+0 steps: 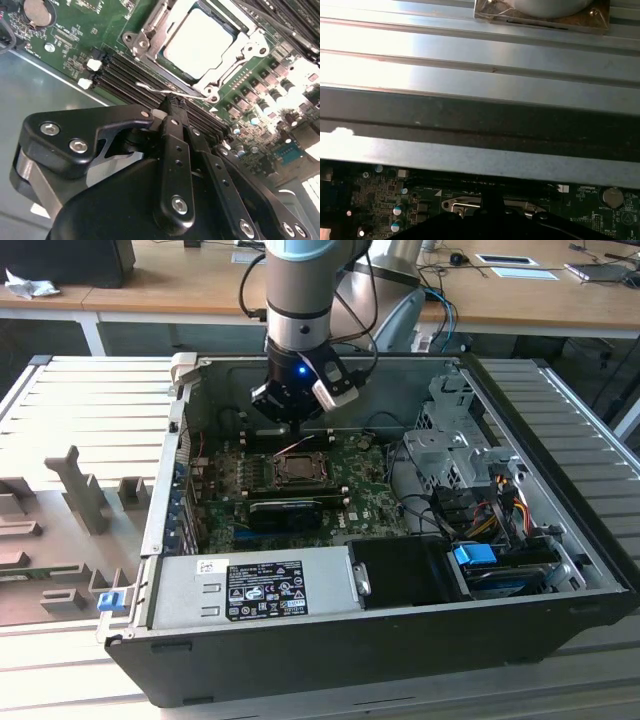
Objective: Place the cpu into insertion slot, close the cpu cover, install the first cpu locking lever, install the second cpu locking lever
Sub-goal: 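Install the first cpu locking lever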
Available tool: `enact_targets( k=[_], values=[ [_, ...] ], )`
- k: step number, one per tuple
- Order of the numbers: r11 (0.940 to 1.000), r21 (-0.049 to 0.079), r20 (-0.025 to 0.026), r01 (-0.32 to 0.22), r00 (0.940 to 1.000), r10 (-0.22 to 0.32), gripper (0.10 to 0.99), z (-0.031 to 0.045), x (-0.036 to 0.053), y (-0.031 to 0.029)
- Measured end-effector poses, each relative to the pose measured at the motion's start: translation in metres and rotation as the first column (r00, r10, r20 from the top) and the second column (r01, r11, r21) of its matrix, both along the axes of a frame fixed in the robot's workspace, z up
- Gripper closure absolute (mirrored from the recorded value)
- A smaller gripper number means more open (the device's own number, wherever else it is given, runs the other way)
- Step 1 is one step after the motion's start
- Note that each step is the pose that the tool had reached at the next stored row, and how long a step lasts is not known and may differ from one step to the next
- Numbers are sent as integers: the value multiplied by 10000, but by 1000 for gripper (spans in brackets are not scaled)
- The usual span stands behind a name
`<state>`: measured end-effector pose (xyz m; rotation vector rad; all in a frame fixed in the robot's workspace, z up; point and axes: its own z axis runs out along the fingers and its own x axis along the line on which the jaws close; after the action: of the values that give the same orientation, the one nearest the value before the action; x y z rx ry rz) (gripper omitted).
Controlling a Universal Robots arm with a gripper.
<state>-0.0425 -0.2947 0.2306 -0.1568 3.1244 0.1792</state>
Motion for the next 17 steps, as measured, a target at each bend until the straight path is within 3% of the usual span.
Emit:
enact_targets(
  k=[17],
  values=[
    [10000, -2, 1, 2, 10000, -2, 980, -48, 49, 4]
  ],
)
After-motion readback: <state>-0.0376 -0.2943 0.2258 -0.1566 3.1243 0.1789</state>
